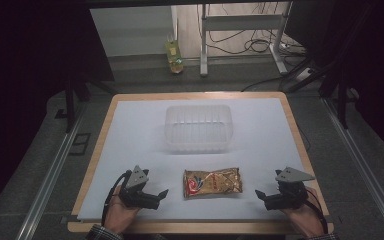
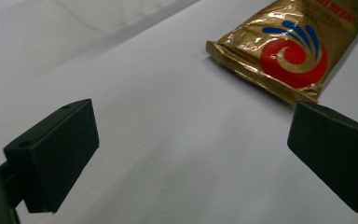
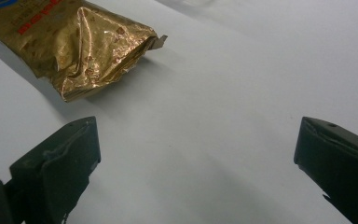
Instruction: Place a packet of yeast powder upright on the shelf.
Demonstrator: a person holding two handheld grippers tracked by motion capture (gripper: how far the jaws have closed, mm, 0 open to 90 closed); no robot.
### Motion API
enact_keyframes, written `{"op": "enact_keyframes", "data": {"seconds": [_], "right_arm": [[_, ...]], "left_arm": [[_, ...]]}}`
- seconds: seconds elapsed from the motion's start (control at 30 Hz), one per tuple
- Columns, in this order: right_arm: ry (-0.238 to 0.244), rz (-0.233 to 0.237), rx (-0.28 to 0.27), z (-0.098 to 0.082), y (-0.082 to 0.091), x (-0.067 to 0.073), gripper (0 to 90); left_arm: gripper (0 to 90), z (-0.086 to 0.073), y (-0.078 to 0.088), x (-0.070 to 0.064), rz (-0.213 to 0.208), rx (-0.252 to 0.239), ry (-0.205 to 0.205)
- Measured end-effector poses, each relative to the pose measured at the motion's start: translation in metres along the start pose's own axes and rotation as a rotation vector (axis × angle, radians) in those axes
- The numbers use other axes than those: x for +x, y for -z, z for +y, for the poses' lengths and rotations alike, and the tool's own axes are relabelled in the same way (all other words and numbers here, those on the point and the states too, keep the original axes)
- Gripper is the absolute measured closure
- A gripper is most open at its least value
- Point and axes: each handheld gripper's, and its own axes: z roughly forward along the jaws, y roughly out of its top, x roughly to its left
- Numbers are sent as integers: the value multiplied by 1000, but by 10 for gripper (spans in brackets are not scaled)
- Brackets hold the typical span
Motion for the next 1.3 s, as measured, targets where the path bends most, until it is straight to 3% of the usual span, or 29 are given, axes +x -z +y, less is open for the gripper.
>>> {"op": "enact_keyframes", "data": {"seconds": [0.3, 0.43, 0.57, 0.87, 0.97, 1.3], "right_arm": [[-5, 13, -9, 1, 0, 1, 3], [-9, 17, -7, 1, -1, 2, 3], [-10, 18, -4, 2, -2, 2, 3], [-16, 20, 5, 2, -4, 2, 3], [-11, 19, 11, 2, -5, 3, 3], [-6, 19, 16, 3, -5, 3, 4]], "left_arm": [[72, 8, -6, -5, -23, 7, -32], [155, 10, -11, -8, -64, 23, -38], [279, 15, -14, -11, -82, 13, -60], [560, 25, -21, -17, -138, -46, -58], [628, 26, -24, -18, -176, -40, -52], [888, 36, -40, -26, -212, -33, -84]]}}
